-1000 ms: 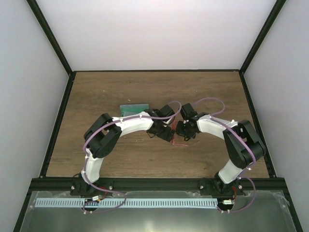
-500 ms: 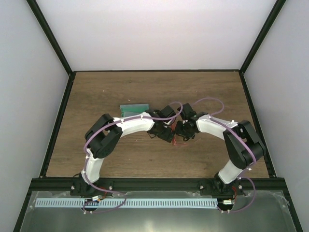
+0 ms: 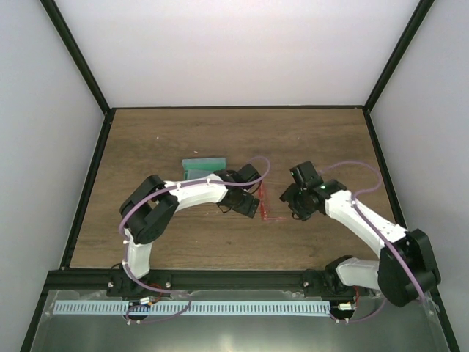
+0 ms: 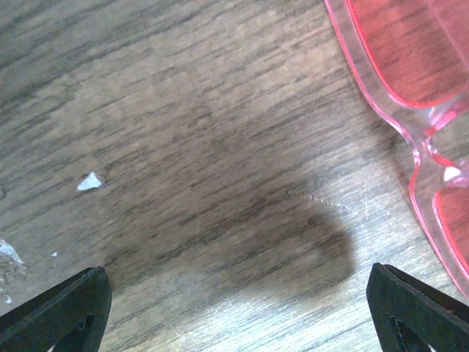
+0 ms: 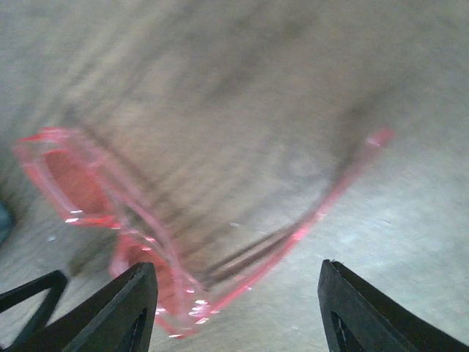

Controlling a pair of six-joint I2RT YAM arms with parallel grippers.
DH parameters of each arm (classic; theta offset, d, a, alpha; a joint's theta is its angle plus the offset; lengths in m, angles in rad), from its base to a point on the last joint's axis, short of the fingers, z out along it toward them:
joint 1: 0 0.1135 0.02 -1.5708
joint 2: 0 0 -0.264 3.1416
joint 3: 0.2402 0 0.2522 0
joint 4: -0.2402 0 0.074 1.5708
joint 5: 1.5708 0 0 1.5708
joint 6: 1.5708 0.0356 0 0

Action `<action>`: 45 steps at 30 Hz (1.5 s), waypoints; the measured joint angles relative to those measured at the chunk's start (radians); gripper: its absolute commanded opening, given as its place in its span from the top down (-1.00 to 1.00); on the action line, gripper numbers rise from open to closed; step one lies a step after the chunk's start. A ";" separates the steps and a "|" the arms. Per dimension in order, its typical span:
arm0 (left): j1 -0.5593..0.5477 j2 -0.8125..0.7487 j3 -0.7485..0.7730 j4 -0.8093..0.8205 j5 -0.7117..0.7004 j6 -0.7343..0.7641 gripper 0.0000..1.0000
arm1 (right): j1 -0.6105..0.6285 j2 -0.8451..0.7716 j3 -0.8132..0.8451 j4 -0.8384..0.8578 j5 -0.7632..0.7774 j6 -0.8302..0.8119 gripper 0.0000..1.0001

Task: Organize the sunglasses
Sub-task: Fold the sunglasses at the center of the board.

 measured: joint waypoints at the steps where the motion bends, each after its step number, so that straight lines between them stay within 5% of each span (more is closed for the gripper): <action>1: 0.001 0.000 0.000 0.003 -0.004 -0.006 -0.95 | -0.011 -0.018 -0.031 0.001 -0.015 0.030 -0.18; 14: 0.014 -0.001 0.000 0.015 -0.008 -0.009 -0.96 | -0.061 0.069 -0.159 0.067 -0.153 0.183 0.08; 31: 0.036 -0.024 -0.016 0.034 -0.006 -0.001 -1.00 | -0.074 0.207 -0.095 0.093 -0.169 0.164 0.76; 45: 0.045 0.170 0.241 0.000 0.026 0.021 -1.00 | -0.056 0.275 -0.032 0.060 -0.169 0.098 0.99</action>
